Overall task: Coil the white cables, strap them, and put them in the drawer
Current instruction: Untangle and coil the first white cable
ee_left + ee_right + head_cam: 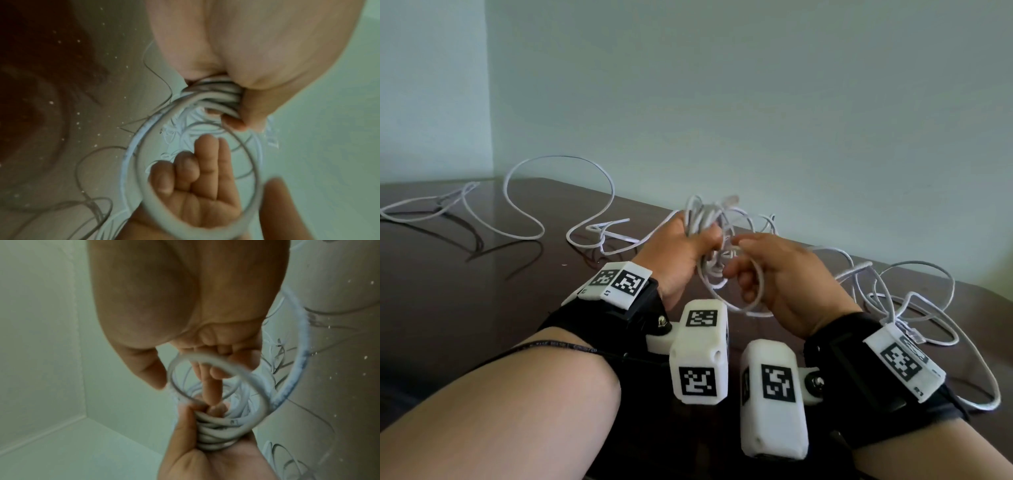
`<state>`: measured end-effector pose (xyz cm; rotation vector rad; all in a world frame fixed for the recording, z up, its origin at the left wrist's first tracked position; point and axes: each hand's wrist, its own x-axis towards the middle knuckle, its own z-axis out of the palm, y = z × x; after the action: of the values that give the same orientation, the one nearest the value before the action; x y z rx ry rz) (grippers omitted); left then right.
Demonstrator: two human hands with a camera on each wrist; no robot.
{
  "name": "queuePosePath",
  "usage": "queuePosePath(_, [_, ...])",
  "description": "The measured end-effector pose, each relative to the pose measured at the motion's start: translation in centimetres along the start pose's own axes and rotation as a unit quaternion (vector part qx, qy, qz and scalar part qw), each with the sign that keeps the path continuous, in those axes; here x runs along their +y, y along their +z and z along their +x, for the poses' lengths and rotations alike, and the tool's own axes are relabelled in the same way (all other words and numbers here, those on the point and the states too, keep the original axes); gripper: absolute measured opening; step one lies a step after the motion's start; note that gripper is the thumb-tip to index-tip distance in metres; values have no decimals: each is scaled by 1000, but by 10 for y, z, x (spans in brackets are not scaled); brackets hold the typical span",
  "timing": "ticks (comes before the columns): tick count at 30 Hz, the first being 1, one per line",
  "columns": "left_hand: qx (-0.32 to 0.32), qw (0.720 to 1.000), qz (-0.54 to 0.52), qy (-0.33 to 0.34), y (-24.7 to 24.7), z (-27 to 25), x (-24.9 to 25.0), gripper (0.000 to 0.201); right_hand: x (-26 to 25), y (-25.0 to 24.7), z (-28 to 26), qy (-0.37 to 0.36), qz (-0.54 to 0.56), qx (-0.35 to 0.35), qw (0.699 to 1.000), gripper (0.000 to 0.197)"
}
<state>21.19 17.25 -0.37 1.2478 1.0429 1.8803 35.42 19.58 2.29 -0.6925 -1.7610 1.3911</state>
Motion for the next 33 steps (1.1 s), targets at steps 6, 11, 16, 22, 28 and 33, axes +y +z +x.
queuePosePath(6, [116,993,-19,7,-7,7,3,9,1,-2,-5,-105,-114,-5,988,15])
queuePosePath(11, [104,994,-29,6,-2,7,2,24,3,-3,-3,-175,-173,88,965,19])
queuePosePath(16, [76,996,-47,-2,0,4,2,24,5,-6,1,-187,-142,156,959,11])
queuePosePath(22, [60,996,-61,10,1,2,4,17,5,-7,2,-183,-137,149,962,11])
queuePosePath(28, [-40,994,-98,-7,3,-4,7,17,6,-12,4,-198,-142,193,951,10])
queuePosePath(33, [-82,988,-129,-18,2,-9,10,17,13,-15,10,-153,-111,226,956,22])
